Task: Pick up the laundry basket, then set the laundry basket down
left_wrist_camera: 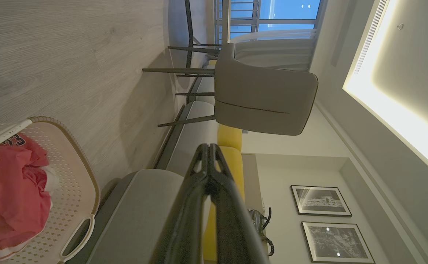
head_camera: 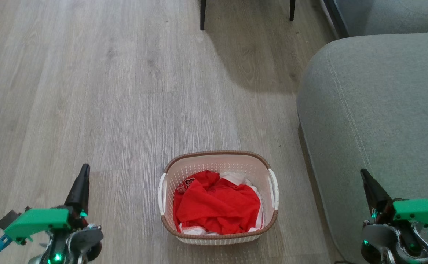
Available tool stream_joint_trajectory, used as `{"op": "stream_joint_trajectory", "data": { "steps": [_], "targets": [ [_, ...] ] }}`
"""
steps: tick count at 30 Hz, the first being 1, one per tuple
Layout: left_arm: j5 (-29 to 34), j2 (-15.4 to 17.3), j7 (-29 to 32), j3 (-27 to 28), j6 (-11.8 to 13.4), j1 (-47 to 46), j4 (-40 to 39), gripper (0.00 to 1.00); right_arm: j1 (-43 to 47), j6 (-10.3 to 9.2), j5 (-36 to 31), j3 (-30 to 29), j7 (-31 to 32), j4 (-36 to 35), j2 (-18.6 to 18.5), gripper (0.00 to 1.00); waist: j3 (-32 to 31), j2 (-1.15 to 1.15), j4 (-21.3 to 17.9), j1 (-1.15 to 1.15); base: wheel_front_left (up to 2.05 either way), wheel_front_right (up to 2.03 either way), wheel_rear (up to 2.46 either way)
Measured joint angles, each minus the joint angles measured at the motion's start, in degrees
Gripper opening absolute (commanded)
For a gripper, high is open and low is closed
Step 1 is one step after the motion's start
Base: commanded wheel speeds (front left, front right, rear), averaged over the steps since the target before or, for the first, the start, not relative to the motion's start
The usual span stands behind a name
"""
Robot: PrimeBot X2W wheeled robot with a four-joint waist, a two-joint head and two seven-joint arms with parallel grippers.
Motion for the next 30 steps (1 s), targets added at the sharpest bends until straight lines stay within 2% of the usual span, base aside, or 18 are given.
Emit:
{"op": "stream_joint_trajectory", "data": {
  "steps": [30],
  "targets": [
    [0.0,0.0,0.0,0.0,0.0,0.0,0.0,0.00,0.0,0.00,0.0,0.0,0.0,0.0,0.0,0.00,0.0,0.00,0.0,0.00,0.00,0.00,0.00]
  ]
}}
